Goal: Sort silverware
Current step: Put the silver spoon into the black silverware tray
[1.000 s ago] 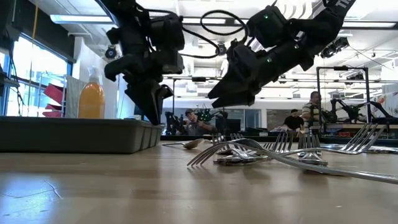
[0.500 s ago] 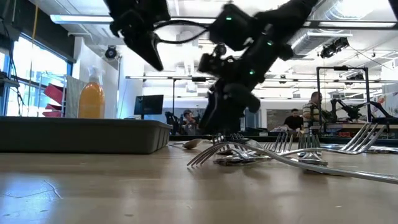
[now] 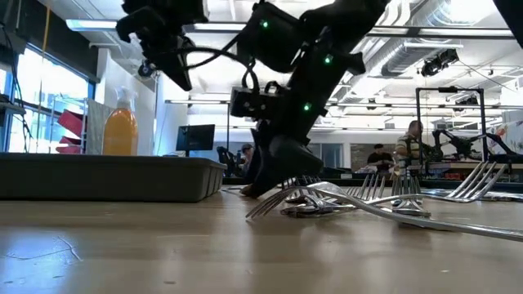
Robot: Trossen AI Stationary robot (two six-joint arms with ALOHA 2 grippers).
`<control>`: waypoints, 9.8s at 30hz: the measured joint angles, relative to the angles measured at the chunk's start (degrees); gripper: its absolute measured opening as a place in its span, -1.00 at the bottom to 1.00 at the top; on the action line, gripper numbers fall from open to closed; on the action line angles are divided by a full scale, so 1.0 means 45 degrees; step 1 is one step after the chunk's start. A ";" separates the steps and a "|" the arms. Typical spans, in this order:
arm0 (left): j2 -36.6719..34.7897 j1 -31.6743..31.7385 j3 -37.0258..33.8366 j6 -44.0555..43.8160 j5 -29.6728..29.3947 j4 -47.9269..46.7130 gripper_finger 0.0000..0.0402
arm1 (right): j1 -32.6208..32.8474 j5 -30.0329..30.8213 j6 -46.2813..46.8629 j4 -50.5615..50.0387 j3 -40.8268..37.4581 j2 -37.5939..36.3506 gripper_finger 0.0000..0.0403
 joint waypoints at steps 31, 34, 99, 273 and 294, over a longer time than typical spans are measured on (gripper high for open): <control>-0.0743 -0.3610 -0.1936 -0.2944 -0.8025 -0.1522 -0.93 | -0.1113 -0.0769 0.6830 0.0926 -0.2688 -0.4490 -1.00; -0.1067 -0.3796 -0.3249 -0.2003 -0.8620 0.0623 -0.93 | -0.1573 -0.2106 0.8038 0.4174 -0.5061 -0.6284 -1.00; 0.1604 -0.2062 -0.5042 0.7575 -0.5825 1.3258 -1.00 | -0.1127 -0.6265 1.0753 1.3012 -0.9364 -0.6933 0.02; -0.1064 0.3761 -0.2934 0.0831 0.0691 0.5412 -0.24 | -0.8125 -0.5292 -0.8844 -0.5585 0.0537 -0.1433 -0.99; -0.1064 0.3679 -0.2934 0.0507 0.0741 0.5268 -0.24 | -1.0513 -0.9519 -0.3008 -0.7242 0.0549 -0.1433 -0.56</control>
